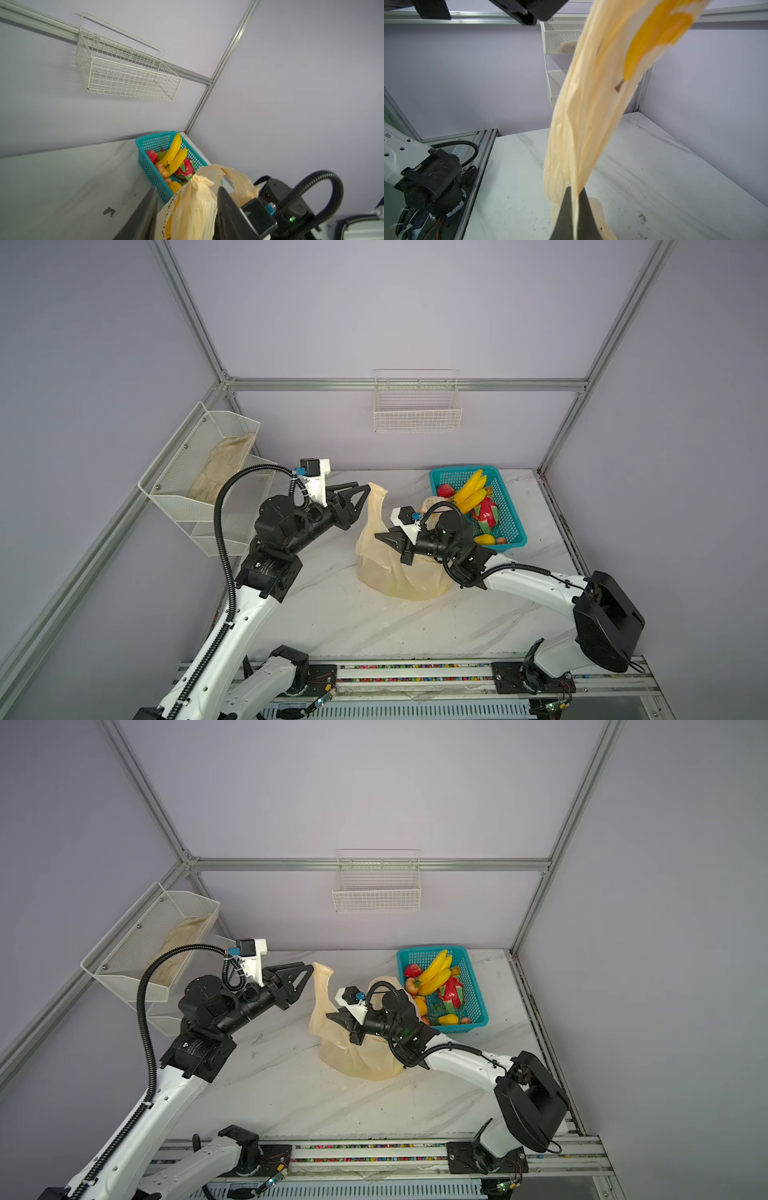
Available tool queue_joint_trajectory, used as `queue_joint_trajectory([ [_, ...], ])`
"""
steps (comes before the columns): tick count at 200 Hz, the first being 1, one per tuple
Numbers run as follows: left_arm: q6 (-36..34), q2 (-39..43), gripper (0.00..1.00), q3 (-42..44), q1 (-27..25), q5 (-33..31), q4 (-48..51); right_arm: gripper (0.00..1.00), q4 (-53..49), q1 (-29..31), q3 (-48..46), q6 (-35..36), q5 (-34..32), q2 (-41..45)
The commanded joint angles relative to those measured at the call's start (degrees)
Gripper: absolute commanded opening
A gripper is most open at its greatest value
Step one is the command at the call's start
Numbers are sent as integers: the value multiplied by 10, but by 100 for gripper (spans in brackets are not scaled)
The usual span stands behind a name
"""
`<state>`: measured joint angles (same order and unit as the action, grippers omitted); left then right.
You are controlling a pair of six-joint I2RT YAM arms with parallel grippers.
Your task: Place the fake fruits into the plastic bag and tie a complex knot
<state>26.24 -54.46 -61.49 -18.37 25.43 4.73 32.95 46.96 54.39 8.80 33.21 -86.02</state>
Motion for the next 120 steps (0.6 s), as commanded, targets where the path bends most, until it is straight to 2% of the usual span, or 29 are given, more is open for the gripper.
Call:
queue_joint_trajectory([
  [1,-84,1,61,10,3,70,10,0,7,-3,-5,4,39,25],
  [19,-96,-3,75,9,3,103,15,0,6,-7,-4,4,51,24],
  [46,-113,-14,81,-1,3,118,30,0,4,-10,0,5,72,26],
  [79,-106,-43,81,-16,3,151,42,0,0,-11,7,6,89,25],
  [120,-37,-91,67,-32,3,204,-15,0,-8,-12,10,11,94,21],
])
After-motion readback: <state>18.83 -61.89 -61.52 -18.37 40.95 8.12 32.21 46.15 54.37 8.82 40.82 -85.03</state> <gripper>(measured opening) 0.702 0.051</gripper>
